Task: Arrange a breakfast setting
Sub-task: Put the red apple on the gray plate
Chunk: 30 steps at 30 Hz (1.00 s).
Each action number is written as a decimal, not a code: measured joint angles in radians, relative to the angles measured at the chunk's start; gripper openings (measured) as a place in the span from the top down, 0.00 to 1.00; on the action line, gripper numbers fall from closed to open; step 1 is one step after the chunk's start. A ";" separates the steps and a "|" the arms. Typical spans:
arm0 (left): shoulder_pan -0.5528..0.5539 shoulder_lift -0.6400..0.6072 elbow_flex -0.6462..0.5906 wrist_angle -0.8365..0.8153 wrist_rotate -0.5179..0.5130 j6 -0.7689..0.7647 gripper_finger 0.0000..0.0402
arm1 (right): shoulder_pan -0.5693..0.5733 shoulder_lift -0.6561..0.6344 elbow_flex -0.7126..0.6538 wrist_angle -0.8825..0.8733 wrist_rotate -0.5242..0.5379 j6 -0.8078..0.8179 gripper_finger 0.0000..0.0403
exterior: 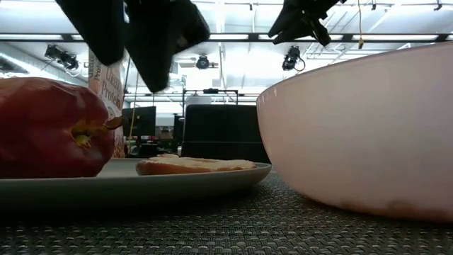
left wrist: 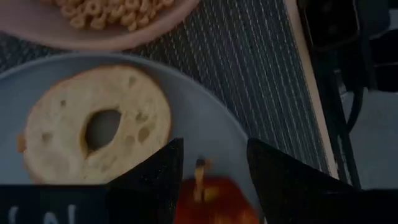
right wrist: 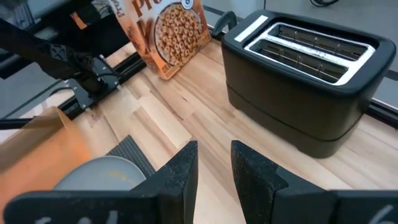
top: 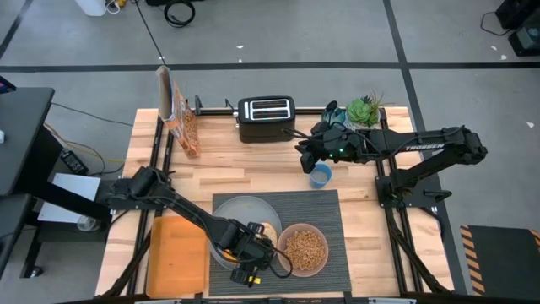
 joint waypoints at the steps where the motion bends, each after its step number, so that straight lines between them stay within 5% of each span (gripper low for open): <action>1: 0.000 0.005 0.000 0.012 -0.001 0.000 0.54 | 0.000 0.000 0.000 0.006 0.000 -0.003 0.75; 15: 0.000 0.086 -0.001 -0.030 0.012 0.032 0.58 | 0.000 0.000 0.000 0.020 0.000 -0.038 0.75; 30: 0.023 0.086 -0.001 -0.065 0.056 0.031 0.96 | -0.001 0.000 0.000 0.027 0.000 -0.056 0.75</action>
